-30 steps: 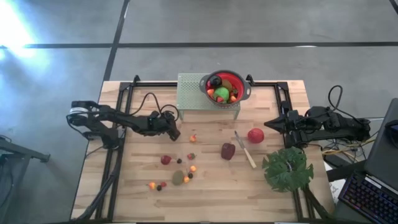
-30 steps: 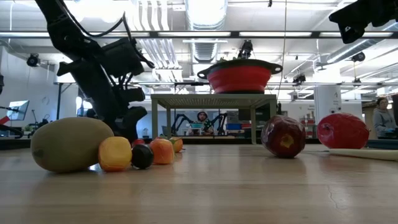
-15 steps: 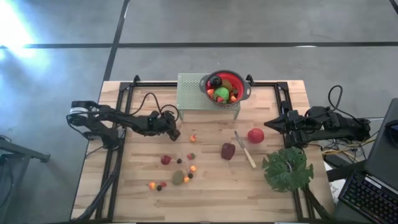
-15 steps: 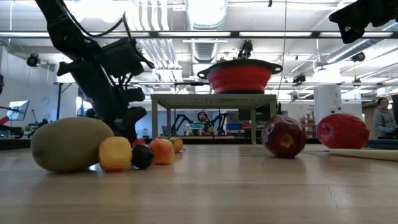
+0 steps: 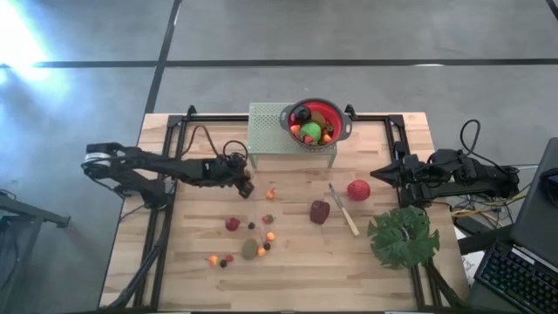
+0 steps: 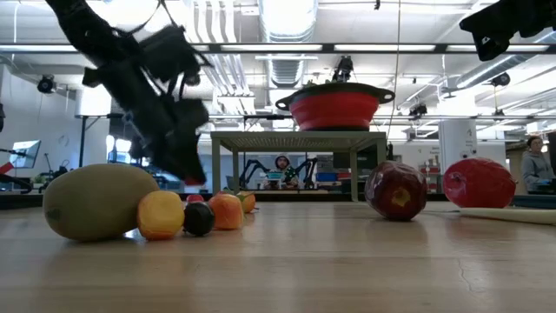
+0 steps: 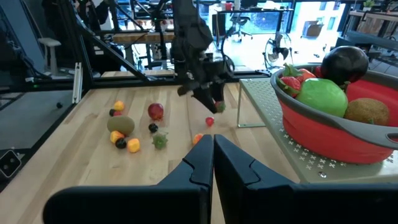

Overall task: Pick & Place Fruit
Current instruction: Put the red strawberry into the black strainer bowl on the shelf

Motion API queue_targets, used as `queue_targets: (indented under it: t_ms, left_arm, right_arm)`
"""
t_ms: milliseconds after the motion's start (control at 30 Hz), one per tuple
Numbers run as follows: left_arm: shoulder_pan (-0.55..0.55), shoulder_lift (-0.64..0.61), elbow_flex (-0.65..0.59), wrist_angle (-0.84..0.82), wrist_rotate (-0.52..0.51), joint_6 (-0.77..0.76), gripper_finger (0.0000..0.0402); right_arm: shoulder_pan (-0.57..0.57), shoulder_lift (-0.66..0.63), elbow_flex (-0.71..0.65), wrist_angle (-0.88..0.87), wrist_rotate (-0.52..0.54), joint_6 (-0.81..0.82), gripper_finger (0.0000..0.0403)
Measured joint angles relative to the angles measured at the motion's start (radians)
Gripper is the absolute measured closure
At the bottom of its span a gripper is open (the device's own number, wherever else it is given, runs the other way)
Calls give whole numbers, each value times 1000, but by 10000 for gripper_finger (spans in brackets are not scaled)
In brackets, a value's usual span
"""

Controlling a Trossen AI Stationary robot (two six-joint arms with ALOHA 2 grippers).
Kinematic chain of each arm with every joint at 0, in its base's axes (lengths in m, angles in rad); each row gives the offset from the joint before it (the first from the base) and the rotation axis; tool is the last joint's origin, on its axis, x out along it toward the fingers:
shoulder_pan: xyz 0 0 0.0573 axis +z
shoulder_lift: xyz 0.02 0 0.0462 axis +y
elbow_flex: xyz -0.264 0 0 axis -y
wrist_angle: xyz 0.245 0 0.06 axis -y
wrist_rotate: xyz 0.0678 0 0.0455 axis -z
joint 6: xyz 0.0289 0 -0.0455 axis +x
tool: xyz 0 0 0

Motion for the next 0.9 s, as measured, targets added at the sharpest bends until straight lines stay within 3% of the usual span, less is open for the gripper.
queue_targets:
  t_ms: [167, 367, 500, 900]
  left_arm:
    - [0, -55, 48, 47, 52, 35, 240]
    - [0, -53, 99, 336, 211, 122, 239]
    - [0, -25, 158, 462, 254, 182, 239]
    - [2, 148, 474, 428, 245, 391, 239]
  right_arm:
    - [0, 0, 0, 0, 0, 0, 394]
    - [0, 0, 0, 0, 0, 0, 394]
    - [0, 0, 0, 0, 0, 0, 394]
    - [0, 0, 0, 0, 0, 0, 394]
